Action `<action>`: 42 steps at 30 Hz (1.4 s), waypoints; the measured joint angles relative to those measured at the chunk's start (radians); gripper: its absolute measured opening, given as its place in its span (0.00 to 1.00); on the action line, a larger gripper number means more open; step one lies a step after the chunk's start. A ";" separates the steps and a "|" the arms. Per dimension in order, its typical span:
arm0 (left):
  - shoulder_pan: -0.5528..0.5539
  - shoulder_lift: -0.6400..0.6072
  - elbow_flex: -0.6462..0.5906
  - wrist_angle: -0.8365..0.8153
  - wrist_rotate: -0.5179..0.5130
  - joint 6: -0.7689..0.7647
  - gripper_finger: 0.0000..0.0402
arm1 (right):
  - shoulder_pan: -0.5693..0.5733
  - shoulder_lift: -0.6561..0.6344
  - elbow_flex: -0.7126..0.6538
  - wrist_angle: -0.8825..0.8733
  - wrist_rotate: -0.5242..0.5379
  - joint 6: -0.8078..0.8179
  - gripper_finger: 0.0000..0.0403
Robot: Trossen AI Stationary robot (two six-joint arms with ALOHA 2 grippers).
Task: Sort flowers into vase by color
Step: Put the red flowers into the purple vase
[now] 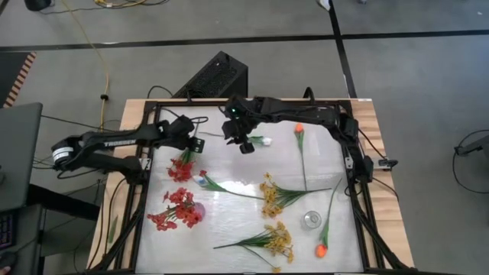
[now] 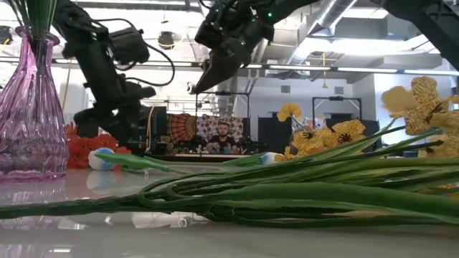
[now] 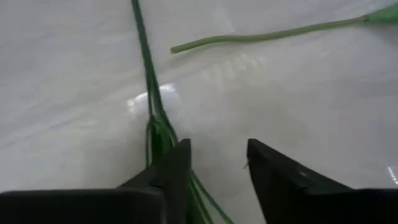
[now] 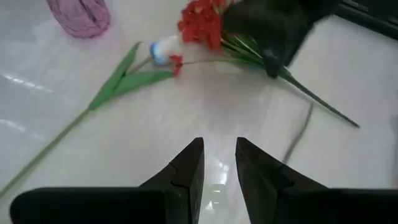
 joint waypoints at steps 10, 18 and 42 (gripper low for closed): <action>0.049 0.217 0.005 0.077 0.019 0.029 0.54 | 0.027 0.000 0.001 0.015 0.018 0.060 0.30; 0.022 0.286 0.009 0.080 0.007 0.020 0.41 | 0.038 -0.010 0.002 -0.114 0.016 0.109 0.29; 0.065 -0.185 0.229 -0.099 0.007 0.033 0.03 | 0.114 -0.025 0.069 0.023 0.411 -0.333 0.29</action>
